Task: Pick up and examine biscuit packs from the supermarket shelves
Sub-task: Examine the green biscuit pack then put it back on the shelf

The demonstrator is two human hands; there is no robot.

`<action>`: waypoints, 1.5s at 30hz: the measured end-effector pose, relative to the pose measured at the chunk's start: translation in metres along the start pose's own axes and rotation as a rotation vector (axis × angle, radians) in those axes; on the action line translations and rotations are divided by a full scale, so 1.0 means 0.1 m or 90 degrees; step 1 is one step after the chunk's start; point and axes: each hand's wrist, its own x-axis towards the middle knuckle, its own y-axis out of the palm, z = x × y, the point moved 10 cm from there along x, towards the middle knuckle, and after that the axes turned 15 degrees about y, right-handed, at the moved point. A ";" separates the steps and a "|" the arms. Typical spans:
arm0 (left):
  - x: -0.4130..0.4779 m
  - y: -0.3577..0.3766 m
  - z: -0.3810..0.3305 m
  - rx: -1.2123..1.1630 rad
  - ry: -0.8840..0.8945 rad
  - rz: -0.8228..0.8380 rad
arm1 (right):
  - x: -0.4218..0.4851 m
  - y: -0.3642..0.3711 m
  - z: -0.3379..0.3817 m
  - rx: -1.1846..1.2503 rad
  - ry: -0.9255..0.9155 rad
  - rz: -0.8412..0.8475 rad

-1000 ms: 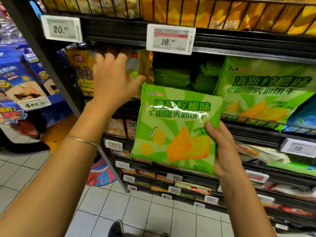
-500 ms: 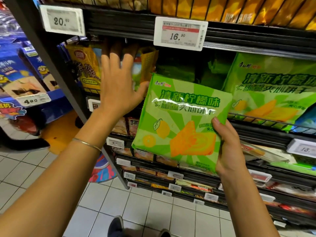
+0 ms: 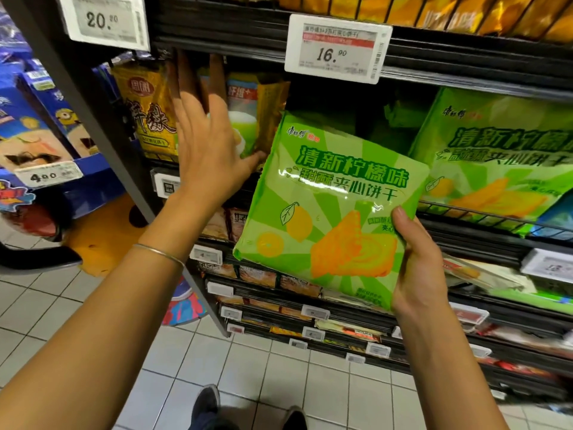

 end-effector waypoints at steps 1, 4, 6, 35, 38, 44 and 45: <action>-0.01 -0.01 -0.04 0.003 0.001 -0.004 | -0.01 0.00 0.00 0.002 0.002 -0.004; -0.03 -0.02 -0.12 -0.016 -0.007 0.000 | -0.02 0.01 -0.01 0.009 0.009 -0.003; -0.04 -0.05 -0.12 -0.044 -0.001 0.017 | -0.04 0.01 -0.02 0.020 0.020 -0.001; -2.40 0.82 -0.43 -0.958 -0.663 0.203 | -0.52 0.12 -0.84 -0.151 0.236 0.061; -2.69 0.76 -0.48 -1.077 -0.735 0.191 | -0.63 0.15 -0.87 -0.195 0.200 -0.001; -3.11 0.52 -0.27 -1.141 -0.763 0.202 | -1.07 0.27 -1.31 -0.201 0.211 -0.037; -3.18 0.48 -0.24 -1.150 -0.757 0.207 | -1.15 0.27 -1.40 -0.193 0.218 -0.042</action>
